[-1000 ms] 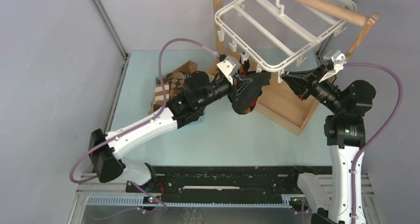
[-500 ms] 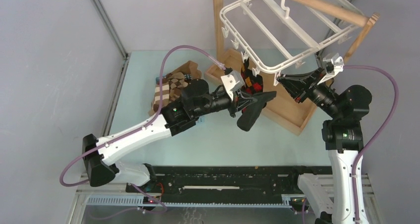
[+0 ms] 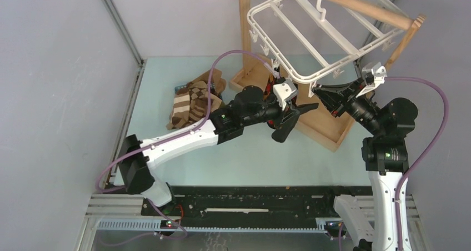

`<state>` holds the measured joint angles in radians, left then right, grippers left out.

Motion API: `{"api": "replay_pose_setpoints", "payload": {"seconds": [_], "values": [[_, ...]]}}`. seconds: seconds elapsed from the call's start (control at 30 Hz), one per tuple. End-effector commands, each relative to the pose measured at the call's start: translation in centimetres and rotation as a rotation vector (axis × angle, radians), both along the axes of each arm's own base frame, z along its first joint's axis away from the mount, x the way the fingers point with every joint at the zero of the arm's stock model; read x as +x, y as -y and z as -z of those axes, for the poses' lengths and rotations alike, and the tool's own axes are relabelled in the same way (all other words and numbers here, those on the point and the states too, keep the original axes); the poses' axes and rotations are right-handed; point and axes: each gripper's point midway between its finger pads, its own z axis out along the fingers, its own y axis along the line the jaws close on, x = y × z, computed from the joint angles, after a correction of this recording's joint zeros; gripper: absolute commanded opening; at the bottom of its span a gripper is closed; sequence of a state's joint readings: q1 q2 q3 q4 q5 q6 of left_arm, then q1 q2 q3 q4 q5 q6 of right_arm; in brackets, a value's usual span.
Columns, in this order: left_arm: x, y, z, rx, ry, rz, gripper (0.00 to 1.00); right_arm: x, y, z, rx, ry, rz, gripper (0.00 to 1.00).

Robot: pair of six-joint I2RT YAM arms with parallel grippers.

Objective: Clip the socks to the hanger
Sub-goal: Pick up the sock from the bin.

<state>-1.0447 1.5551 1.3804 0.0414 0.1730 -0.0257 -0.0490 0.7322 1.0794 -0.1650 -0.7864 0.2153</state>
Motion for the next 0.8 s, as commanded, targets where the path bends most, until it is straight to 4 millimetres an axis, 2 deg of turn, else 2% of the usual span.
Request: {"api": "replay_pose_setpoints", "payload": {"seconds": [0.0, 0.17, 0.43, 0.63, 0.77], "values": [[2.1, 0.7, -6.4, -0.136, 0.111, -0.077, 0.0, -0.9, -0.4, 1.5, -0.027, -0.045, -0.038, 0.11], [3.5, 1.1, -7.6, -0.186, 0.136, -0.134, 0.0, -0.7, 0.1, 1.7, -0.036, -0.048, -0.016, 0.15], [3.7, 1.5, -8.2, -0.213, 0.153, -0.127, 0.0, -0.4, 1.8, 2.3, -0.08, -0.055, 0.067, 0.41], [4.1, 1.7, -8.2, -0.217, 0.156, -0.117, 0.0, -0.4, 3.5, 2.2, -0.1, -0.064, 0.147, 0.51], [4.1, 2.1, -8.2, -0.215, 0.156, -0.097, 0.0, -1.2, 4.2, 1.7, -0.114, -0.042, 0.161, 0.61]]}}
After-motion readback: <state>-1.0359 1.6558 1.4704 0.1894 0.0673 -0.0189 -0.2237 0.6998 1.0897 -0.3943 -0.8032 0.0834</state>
